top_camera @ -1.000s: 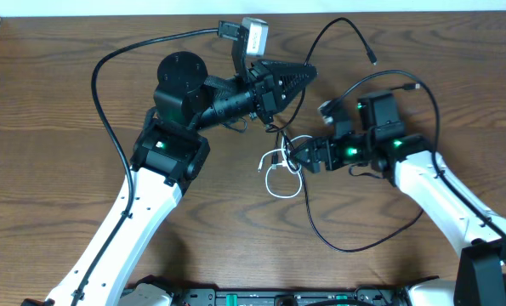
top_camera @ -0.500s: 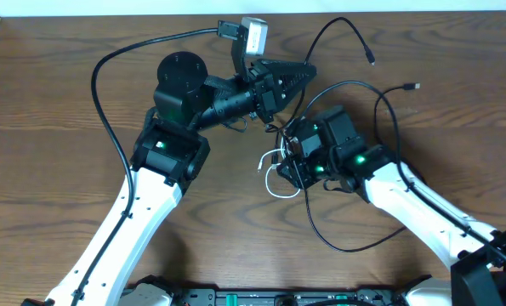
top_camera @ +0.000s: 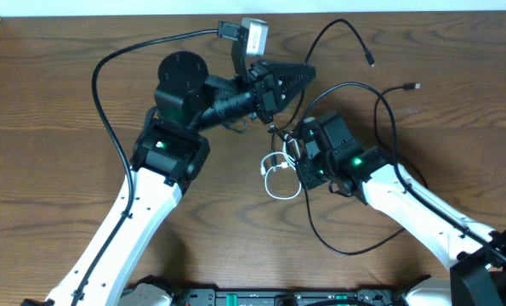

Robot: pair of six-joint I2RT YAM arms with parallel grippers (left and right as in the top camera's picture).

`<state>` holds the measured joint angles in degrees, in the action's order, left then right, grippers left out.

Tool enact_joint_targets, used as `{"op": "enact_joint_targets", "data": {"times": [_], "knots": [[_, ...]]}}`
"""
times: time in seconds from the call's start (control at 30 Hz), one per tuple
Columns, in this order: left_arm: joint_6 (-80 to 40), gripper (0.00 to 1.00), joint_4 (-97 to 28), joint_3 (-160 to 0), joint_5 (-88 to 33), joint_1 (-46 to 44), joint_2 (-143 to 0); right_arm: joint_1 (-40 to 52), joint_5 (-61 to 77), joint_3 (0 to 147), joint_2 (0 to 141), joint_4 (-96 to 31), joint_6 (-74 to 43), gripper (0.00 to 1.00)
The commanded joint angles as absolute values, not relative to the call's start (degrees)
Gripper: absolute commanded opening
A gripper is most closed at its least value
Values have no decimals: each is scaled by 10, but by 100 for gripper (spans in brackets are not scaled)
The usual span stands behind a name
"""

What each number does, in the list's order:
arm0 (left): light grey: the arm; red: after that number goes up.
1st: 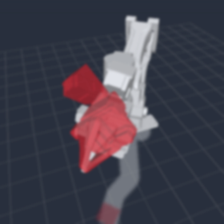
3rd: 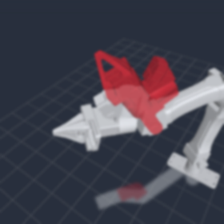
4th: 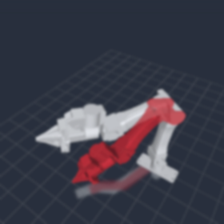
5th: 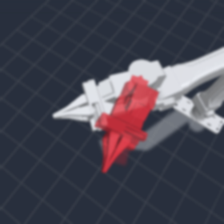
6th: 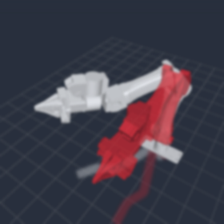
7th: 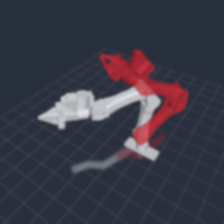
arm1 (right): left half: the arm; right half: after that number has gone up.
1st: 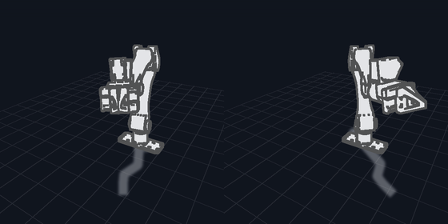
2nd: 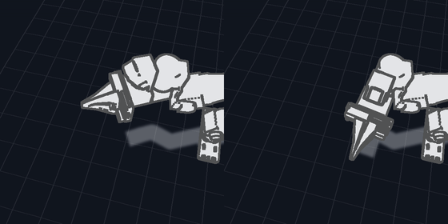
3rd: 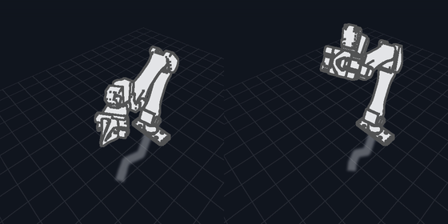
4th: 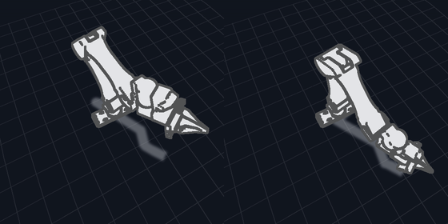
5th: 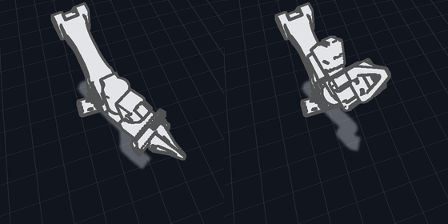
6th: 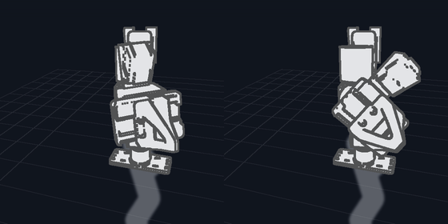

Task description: Untangle cables

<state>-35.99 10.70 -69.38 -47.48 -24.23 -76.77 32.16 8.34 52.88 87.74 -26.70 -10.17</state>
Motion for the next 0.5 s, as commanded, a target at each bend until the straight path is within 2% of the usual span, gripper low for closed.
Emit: {"op": "enact_joint_targets", "data": {"times": [0.0,0.2,0.47], "knots": [[-336,8,85,-707,-457,-243,-756,323,39,535,879,-273,-122,1],[-251,8,-57,-707,-368,-243,-757,317,7,535,879,-279,-133,1],[-202,8,-256,-707,-125,-243,-758,265,6,535,867,-312,-137,1]]}}
